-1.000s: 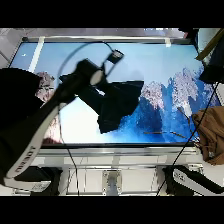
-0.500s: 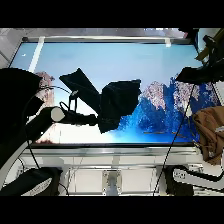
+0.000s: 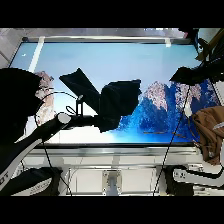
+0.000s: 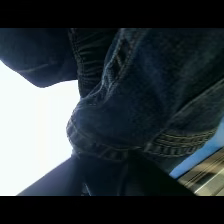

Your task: Fold the clothes and pants, and hang the long-sleeved shirts on hangers.

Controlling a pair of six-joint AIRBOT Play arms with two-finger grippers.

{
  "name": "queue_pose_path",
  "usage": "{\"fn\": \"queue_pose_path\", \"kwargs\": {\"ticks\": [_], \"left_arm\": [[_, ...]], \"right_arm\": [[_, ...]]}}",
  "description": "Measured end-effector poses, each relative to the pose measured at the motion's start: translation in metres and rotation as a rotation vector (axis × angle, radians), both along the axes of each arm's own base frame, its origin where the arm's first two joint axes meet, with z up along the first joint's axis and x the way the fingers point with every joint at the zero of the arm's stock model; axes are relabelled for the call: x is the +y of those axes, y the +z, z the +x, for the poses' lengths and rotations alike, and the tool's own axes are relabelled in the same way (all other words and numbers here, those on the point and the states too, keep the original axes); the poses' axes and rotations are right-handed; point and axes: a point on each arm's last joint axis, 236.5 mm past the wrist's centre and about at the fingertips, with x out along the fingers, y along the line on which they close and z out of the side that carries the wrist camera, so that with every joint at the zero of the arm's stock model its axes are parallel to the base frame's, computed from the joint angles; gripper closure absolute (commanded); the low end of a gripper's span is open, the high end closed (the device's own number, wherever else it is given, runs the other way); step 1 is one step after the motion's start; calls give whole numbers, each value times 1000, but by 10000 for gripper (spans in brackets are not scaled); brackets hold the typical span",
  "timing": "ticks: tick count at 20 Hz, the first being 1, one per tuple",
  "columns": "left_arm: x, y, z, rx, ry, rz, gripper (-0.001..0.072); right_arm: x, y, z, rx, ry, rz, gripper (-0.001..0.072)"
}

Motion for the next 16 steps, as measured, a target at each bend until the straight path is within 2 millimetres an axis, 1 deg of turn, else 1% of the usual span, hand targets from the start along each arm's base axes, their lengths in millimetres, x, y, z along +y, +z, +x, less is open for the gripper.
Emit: {"fn": "queue_pose_path", "kwargs": {"ticks": [2,4,5,6,7,9,11,13,15,16], "left_arm": [[-2,6,7,-21,0,-9,678],[1,23,17,-58,-2,-25,679],[6,35,20,-80,-17,-24,679],[16,48,20,-102,-36,-12,679],[30,60,20,-113,-36,8,679],[77,80,14,-122,13,101,679],[148,98,3,-126,145,268,679],[228,125,-15,-163,355,442,679],[286,154,-38,-215,546,556,679],[308,165,-49,-235,623,597,679]], "right_arm": [[0,0,0,1,1,1,261],[1,0,0,2,3,3,261],[0,0,0,1,4,1,261],[0,-1,0,-1,6,-1,261],[1,-1,2,-5,8,-1,261],[6,-6,8,-13,16,-1,261],[17,-16,19,-19,33,5,260],[38,-33,34,-17,62,17,260],[64,-59,47,1,99,30,260],[80,-73,52,17,120,44,255]]}}
